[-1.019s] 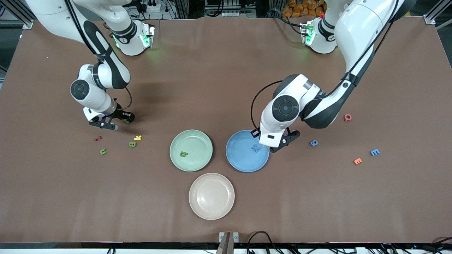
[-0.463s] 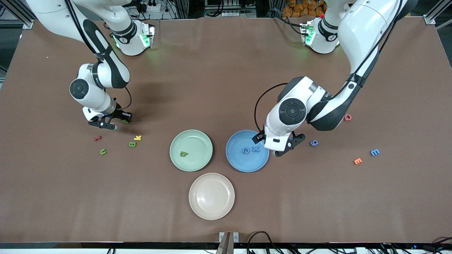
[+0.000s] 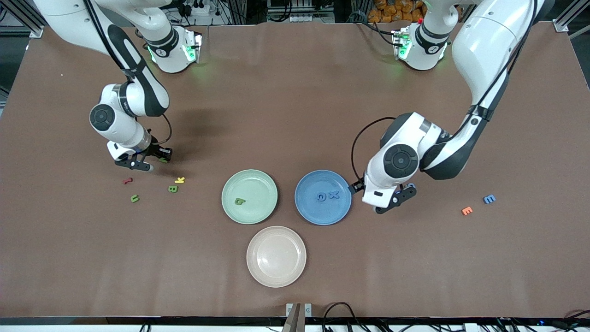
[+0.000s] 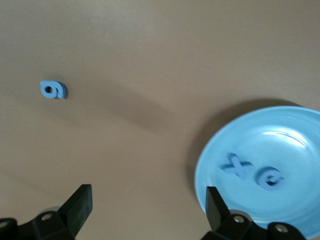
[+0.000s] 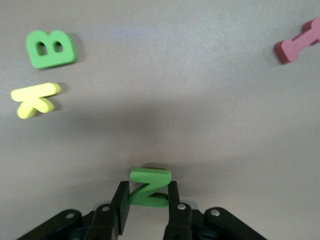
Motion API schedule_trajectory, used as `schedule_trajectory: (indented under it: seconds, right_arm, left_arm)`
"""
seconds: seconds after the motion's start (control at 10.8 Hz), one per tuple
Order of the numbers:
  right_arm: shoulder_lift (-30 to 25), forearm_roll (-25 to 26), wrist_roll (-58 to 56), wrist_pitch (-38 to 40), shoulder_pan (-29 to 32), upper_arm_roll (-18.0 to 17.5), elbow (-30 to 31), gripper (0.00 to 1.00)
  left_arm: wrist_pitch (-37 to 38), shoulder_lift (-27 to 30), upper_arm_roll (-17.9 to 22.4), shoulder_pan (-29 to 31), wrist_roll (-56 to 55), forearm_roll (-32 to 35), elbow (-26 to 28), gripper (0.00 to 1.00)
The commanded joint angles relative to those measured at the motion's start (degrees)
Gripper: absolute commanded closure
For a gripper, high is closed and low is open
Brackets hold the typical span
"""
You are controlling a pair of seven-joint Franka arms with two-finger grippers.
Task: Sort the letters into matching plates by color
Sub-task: 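Carry the Z to the green plate while the left gripper grasps the 6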
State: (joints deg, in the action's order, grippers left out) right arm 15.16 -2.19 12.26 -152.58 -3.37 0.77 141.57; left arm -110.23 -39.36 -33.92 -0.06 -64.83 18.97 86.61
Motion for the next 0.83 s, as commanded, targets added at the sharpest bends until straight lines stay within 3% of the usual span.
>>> schedule_trajectory:
  seconds: [0.0, 0.19, 0.46, 0.74]
  right_arm:
    - [-2.6, -0.2, 0.6, 8.5, -1.5, -0.2, -5.8, 0.83]
    - [-1.7, -0.2, 4.2, 10.5, -3.7, -0.2, -10.7, 0.83]
    - [1.8, -1.2, 11.4, 13.7, -8.0, -0.2, -19.0, 0.83]
    - [5.8, -7.5, 15.7, 13.7, -12.3, -0.2, -26.2, 0.83]
  left_arm:
    - [-12.0, 7.2, -0.8, 5.8, 1.9, 2.9, 14.6, 0.00]
    - [-21.1, 10.9, -0.8, 9.4, 2.9, 4.8, 23.6, 0.00]
    - [-22.3, 10.8, -0.8, 14.3, 7.2, 7.3, 26.1, 0.00]
    - [-28.9, 9.8, -0.8, 18.7, 8.5, 11.3, 30.3, 0.00]
